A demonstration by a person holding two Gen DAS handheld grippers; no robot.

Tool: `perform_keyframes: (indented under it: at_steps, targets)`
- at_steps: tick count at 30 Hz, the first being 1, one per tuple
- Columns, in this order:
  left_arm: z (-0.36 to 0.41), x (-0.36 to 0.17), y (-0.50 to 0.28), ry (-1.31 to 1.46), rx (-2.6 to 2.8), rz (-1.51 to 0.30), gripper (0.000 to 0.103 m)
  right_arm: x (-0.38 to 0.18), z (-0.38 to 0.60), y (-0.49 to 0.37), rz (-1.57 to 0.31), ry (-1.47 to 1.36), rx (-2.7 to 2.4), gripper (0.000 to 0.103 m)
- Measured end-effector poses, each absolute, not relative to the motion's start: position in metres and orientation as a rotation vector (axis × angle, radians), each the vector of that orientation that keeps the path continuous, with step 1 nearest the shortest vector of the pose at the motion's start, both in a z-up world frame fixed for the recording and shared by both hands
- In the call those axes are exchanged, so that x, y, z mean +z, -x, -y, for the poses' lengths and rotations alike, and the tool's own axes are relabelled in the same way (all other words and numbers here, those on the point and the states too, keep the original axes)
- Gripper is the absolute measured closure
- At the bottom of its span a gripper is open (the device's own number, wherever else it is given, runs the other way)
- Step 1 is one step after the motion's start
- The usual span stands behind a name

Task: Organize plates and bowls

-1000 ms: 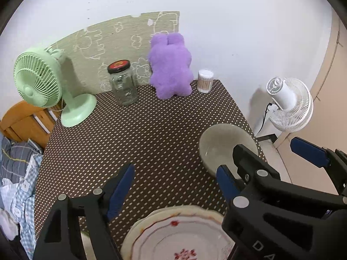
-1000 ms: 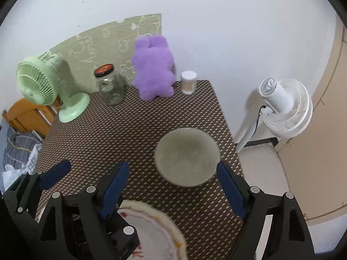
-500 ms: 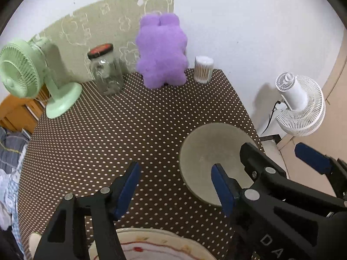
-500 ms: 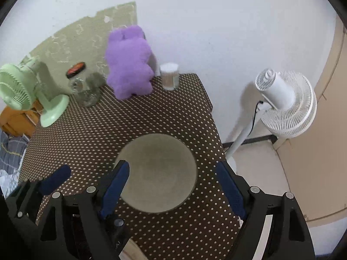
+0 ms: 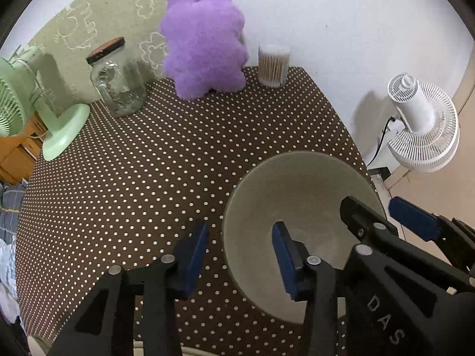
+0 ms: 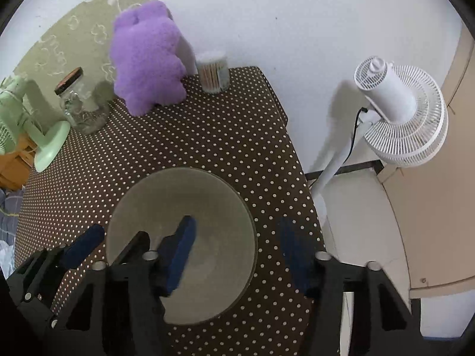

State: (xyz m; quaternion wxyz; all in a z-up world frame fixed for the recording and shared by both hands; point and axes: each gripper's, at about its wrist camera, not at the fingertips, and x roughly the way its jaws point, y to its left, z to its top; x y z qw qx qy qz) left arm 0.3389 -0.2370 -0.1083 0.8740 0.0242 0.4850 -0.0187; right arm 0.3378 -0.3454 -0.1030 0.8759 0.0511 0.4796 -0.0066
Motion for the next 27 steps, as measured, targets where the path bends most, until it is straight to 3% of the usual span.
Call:
perform_keyframes:
  at_steps: [3,7,27]
  targets:
    - [0.240,-0.112,-0.343,-0.057,-0.042,-1.024,0.069,-0.109,0.346,-0.343,-1.020,-0.105,0.000,0.064]
    - [0.242,-0.117,-0.349,-0.054,-0.032,-1.038,0.074,-0.111,0.346,-0.345,-1.019,-0.097,0.020,0.074]
    - [0.237,-0.107,-0.335,-0.039,-0.015,-1.061,0.074,-0.103,0.346,-0.337,-1.052,-0.135,0.010,0.076]
